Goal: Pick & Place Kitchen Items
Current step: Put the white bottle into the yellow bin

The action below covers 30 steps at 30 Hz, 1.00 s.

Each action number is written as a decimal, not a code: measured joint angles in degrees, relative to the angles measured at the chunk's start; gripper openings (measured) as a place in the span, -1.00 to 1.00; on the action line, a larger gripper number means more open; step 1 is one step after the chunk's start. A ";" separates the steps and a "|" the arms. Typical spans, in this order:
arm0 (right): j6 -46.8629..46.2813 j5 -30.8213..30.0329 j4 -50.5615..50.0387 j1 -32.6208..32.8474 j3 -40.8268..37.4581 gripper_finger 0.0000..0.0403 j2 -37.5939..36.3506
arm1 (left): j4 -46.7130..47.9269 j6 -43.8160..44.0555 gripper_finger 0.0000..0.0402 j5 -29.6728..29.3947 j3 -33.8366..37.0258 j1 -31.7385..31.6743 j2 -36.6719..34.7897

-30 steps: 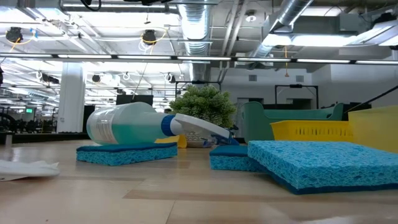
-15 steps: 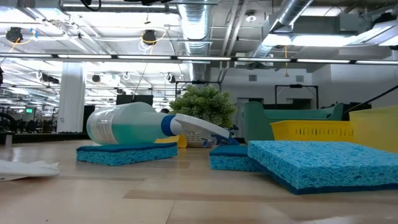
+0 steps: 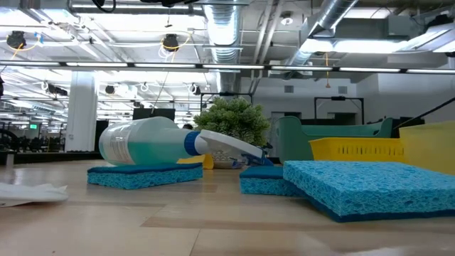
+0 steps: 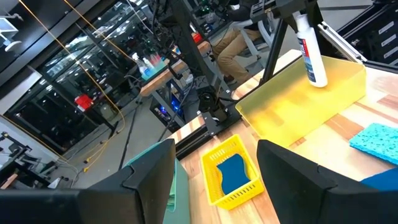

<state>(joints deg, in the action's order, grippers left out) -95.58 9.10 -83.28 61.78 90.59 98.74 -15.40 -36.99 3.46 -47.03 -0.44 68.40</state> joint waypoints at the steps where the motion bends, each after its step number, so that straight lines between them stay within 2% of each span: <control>1: -0.19 -0.04 -0.02 0.20 0.00 -0.46 0.00 | 0.02 0.00 0.11 0.00 0.00 0.01 0.00; 11: -1.97 1.67 -0.31 0.41 0.00 -0.45 0.00 | 0.02 0.00 0.11 0.00 0.00 0.01 0.00; 20: -4.99 2.93 -0.74 -0.03 0.00 0.15 0.00 | 0.02 0.00 0.11 0.00 0.00 0.01 0.00; 23: -5.59 2.97 -1.08 -0.03 0.00 0.21 0.00 | 0.02 0.00 0.11 0.00 0.00 0.00 0.00; 30: -5.56 2.99 -4.76 -0.03 0.00 0.23 -0.02 | 0.02 0.00 0.11 0.00 0.00 -0.01 0.00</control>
<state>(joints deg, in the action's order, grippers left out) -101.14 12.10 -88.04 61.76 90.59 98.72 -15.38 -36.99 3.46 -47.03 -0.45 68.40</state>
